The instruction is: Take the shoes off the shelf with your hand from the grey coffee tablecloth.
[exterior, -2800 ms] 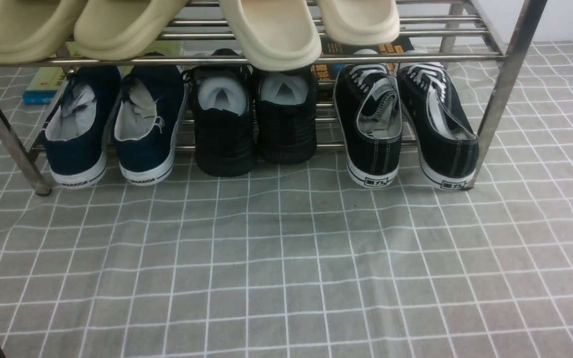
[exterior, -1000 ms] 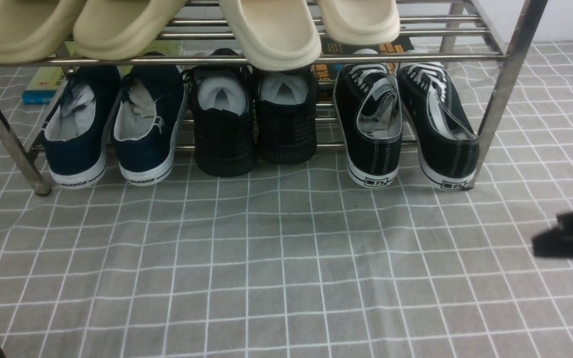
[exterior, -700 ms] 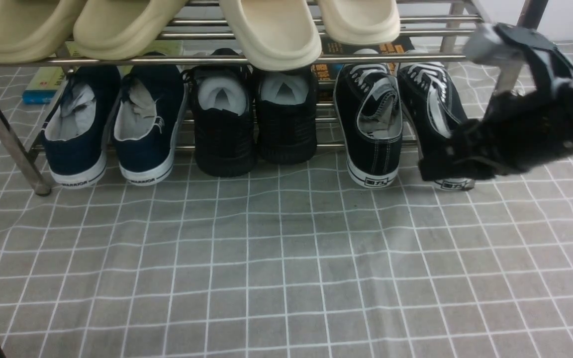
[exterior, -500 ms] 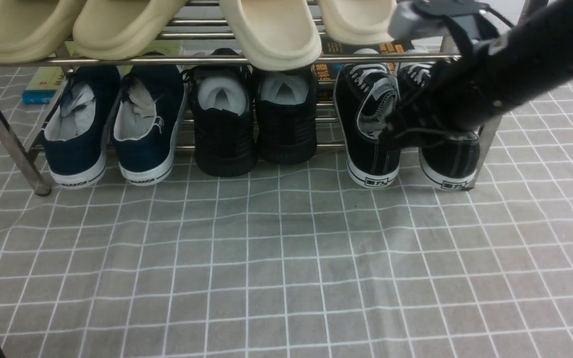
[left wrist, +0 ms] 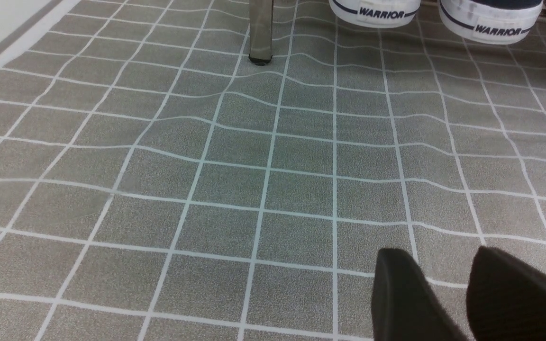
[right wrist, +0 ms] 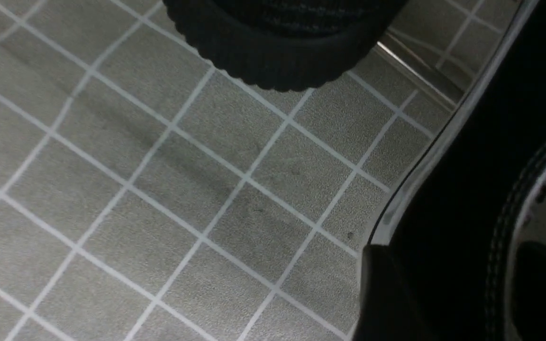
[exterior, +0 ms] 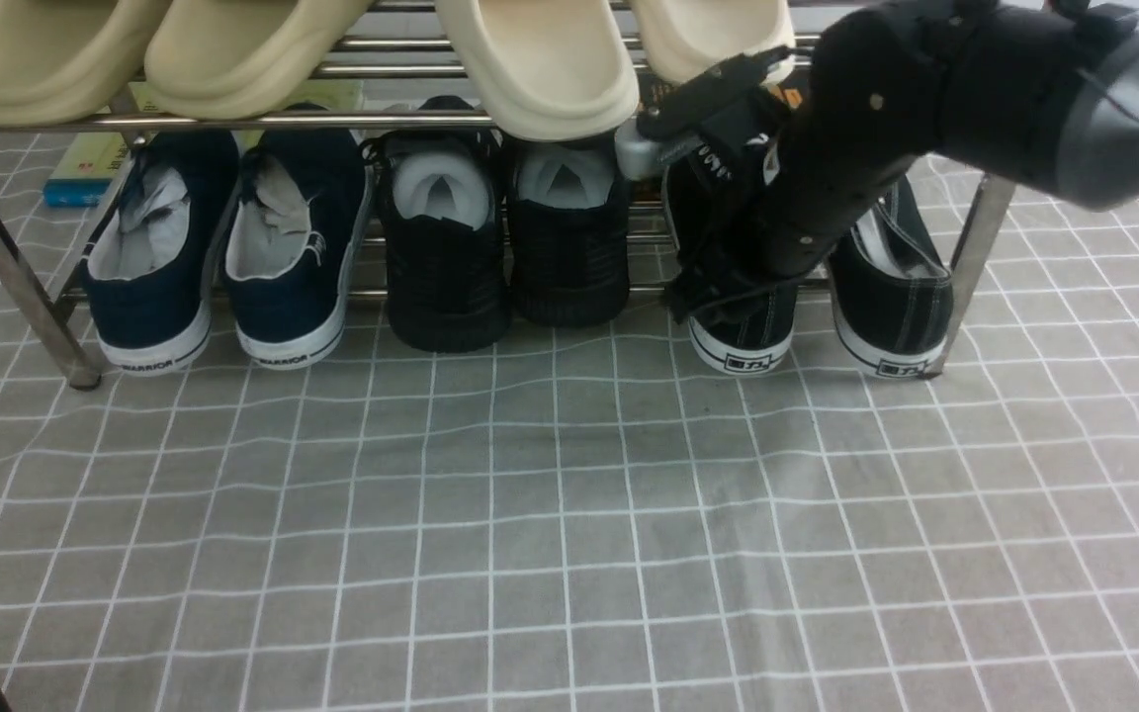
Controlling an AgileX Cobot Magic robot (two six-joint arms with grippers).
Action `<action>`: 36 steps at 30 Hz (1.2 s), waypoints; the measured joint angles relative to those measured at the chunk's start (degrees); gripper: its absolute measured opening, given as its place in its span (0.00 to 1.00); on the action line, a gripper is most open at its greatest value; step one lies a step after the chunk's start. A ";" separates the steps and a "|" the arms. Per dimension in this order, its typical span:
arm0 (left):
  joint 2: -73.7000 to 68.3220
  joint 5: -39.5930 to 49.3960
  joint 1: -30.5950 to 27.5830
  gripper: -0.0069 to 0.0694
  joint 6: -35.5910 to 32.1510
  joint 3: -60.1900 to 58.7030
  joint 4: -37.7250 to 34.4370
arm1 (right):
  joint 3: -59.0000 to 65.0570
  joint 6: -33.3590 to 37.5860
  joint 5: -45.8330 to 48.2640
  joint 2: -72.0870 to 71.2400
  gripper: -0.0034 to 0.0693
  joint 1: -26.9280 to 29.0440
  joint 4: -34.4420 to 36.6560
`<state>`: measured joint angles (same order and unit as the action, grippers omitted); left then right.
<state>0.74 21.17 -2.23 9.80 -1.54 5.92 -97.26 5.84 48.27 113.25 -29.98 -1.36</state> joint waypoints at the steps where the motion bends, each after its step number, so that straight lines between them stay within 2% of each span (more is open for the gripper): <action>1: 0.00 0.00 0.00 0.40 0.00 0.00 0.00 | 0.00 0.00 -0.07 0.00 0.54 0.00 0.03; 4: 0.00 0.00 0.00 0.40 0.00 0.00 0.00 | -0.10 0.00 -0.30 1.18 0.39 0.00 -0.38; 7: 0.00 0.00 0.00 0.40 0.00 0.00 0.05 | -0.10 0.00 0.13 1.25 0.16 -0.05 0.12; 9: 0.00 0.00 0.00 0.40 0.00 0.00 0.05 | -0.10 0.00 0.94 1.05 0.08 -0.05 0.41; 13: 0.00 0.00 0.00 0.40 0.00 0.00 0.05 | -0.10 0.33 5.52 -1.03 0.07 -0.05 1.00; 22: 0.00 0.00 0.00 0.40 0.00 0.00 0.11 | -0.10 0.42 21.49 -12.21 0.07 -0.05 9.17; 27: 0.00 0.00 0.00 0.40 0.00 0.00 0.11 | 0.33 0.42 24.19 -14.26 0.07 -0.78 11.88; 36: 0.00 0.00 0.00 0.40 0.00 0.00 0.18 | 11.95 -3.49 23.68 -16.65 0.07 -10.25 11.57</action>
<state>0.74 21.17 -2.23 9.80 -1.54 6.10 -85.31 2.35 71.95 96.60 -40.23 10.21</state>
